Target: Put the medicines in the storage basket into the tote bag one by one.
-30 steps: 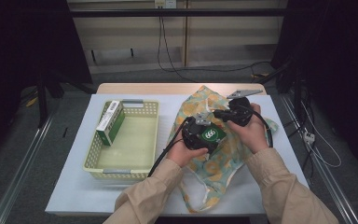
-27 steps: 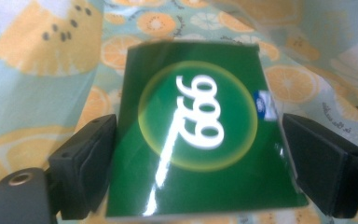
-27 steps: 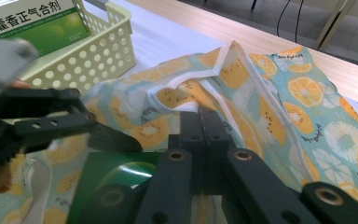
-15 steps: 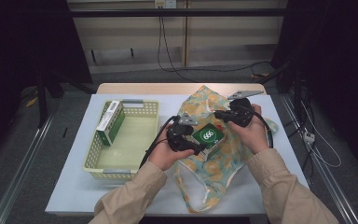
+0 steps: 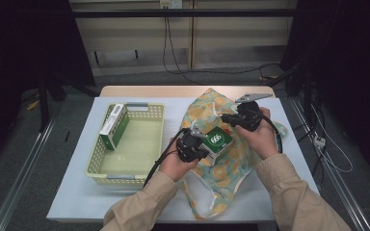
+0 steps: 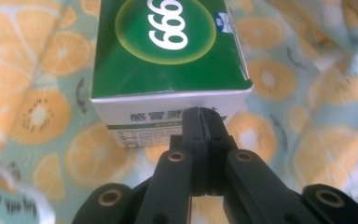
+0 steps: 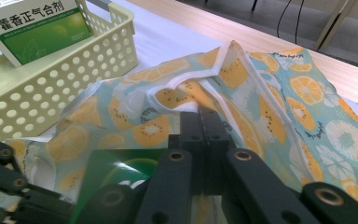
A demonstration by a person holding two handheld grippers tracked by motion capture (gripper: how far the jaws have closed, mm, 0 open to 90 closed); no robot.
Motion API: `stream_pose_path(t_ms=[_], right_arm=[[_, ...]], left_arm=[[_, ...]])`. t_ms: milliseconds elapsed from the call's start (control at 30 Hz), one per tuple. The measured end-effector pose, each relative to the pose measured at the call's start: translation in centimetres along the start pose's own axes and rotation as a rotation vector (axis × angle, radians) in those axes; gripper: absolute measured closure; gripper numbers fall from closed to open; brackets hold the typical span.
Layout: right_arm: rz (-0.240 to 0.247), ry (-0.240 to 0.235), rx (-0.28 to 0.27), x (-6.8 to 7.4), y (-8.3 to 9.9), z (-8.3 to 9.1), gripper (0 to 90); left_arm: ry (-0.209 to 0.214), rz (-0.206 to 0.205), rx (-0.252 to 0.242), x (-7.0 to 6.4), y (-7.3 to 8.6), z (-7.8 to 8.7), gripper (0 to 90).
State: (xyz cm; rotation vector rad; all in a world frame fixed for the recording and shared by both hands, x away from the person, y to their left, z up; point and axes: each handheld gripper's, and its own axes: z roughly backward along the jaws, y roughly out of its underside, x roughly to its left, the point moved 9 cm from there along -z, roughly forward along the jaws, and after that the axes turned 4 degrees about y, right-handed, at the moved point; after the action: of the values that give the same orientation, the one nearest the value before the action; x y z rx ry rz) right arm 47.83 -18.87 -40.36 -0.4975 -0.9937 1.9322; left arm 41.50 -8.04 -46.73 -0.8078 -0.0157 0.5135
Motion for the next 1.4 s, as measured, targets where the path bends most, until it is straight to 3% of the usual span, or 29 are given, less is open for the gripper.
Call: stream_pose_path(t_ms=[100,300,433,633,733,767,933,1067,1233,1400], right_arm=[[-0.001,0.000,-0.002,-0.2,0.0,0.2,90.0],[-0.011,-0.004,-0.008,-0.3,0.0,0.4,90.0],[-0.015,-0.006,-0.007,-0.4,0.1,0.4,90.0],[-0.020,-0.003,-0.002,-0.4,0.3,0.2,90.0],[-0.015,-0.006,-0.002,-0.3,0.3,0.2,90.0],[-0.014,-0.007,-0.001,-0.3,0.3,0.2,90.0],[-0.011,-0.007,0.004,-0.1,0.3,0.1,90.0],[-0.013,-0.007,0.004,0.1,0.3,0.0,90.0],[-0.007,-0.009,0.002,0.7,0.0,-0.2,90.0],[0.003,-0.023,-0.003,1.4,-0.6,-0.5,90.0]], left_arm=[[-0.019,0.011,-0.010,0.4,-0.4,-1.2,90.0],[-0.051,0.059,-0.089,1.4,-2.1,-3.4,90.0],[-0.078,0.077,-0.121,2.0,-2.7,-4.1,90.0],[-0.060,0.093,-0.145,2.1,-3.3,-4.3,90.0],[-0.025,0.103,-0.153,1.6,-3.4,-3.5,89.6],[-0.036,0.104,-0.153,1.4,-3.5,-3.0,85.9],[-0.032,0.105,-0.122,0.4,-3.4,-0.3,52.4],[-0.032,0.089,-0.118,0.0,-3.2,2.1,40.3],[-0.049,0.060,-0.108,0.0,-3.2,5.1,30.6],[-0.083,0.047,-0.095,1.1,-2.8,7.5,22.9]])
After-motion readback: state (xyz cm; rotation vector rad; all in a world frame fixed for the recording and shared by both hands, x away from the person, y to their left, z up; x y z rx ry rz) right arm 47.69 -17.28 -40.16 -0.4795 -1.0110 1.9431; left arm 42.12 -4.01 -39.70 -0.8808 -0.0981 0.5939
